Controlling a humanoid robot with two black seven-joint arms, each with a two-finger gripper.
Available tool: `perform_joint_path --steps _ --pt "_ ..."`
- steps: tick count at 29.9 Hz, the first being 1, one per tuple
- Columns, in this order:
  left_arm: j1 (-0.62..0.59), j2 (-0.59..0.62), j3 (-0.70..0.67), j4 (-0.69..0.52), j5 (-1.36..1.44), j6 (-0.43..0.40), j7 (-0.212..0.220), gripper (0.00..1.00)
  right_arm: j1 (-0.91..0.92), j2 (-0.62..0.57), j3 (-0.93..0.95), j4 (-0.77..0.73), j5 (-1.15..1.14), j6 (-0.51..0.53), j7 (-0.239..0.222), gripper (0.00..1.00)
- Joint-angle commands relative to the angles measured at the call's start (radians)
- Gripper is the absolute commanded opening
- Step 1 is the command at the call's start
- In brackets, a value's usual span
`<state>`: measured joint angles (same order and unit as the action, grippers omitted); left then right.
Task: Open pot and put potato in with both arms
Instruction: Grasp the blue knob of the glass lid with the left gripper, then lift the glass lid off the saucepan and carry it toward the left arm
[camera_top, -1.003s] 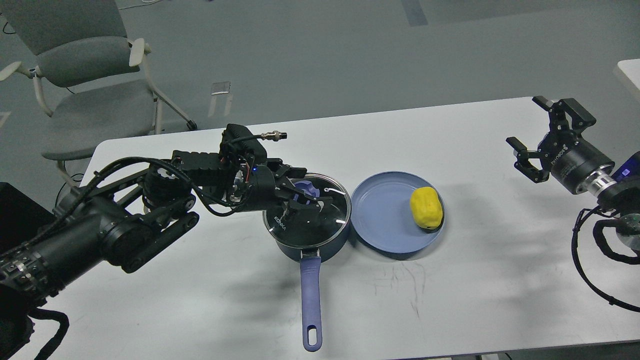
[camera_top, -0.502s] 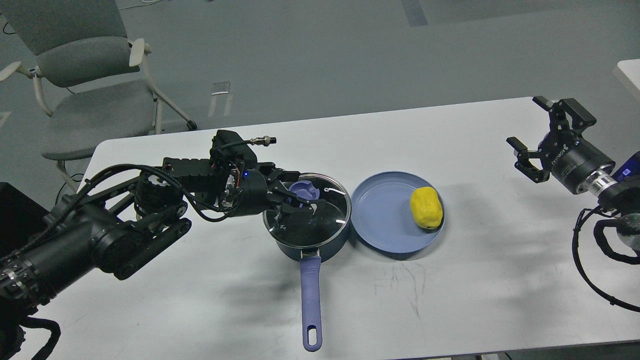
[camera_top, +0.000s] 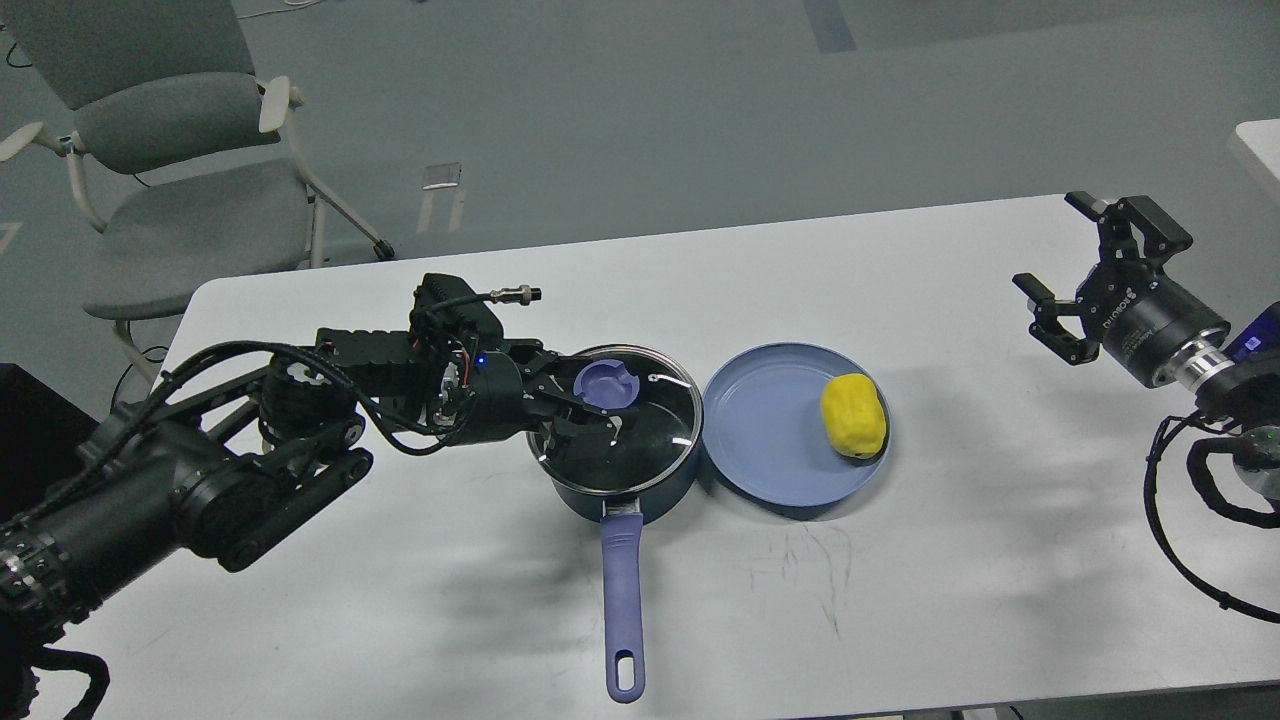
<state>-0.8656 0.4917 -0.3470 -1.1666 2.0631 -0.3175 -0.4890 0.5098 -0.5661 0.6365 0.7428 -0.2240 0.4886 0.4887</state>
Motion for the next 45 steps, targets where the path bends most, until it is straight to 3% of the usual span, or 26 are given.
perform_joint_path --steps 1,7,15,19,24,34,45 --pt "-0.004 0.002 -0.001 -0.004 0.000 0.024 0.000 0.45 0.001 0.000 0.000 0.001 0.000 0.000 0.000 1.00" --pt "-0.016 0.057 -0.010 -0.047 -0.008 0.032 0.000 0.44 0.003 -0.001 0.000 0.001 0.000 0.000 0.000 1.00" --pt "-0.072 0.238 -0.007 -0.073 -0.116 0.069 0.000 0.45 0.003 0.000 0.000 0.001 0.000 0.000 0.000 1.00" --pt "-0.040 0.330 0.011 -0.061 -0.162 0.153 0.000 0.45 0.003 -0.001 0.000 0.001 0.000 0.000 0.000 1.00" --pt "0.095 0.404 0.014 -0.015 -0.182 0.242 0.000 0.45 0.003 0.000 0.000 0.001 0.000 0.000 0.000 1.00" --pt "0.267 0.400 0.017 0.169 -0.227 0.367 0.000 0.45 0.003 -0.001 -0.001 0.001 -0.001 0.000 0.000 1.00" --pt "0.326 0.332 0.019 0.323 -0.244 0.394 0.000 0.49 0.000 -0.015 -0.003 0.003 0.000 0.000 0.000 1.00"
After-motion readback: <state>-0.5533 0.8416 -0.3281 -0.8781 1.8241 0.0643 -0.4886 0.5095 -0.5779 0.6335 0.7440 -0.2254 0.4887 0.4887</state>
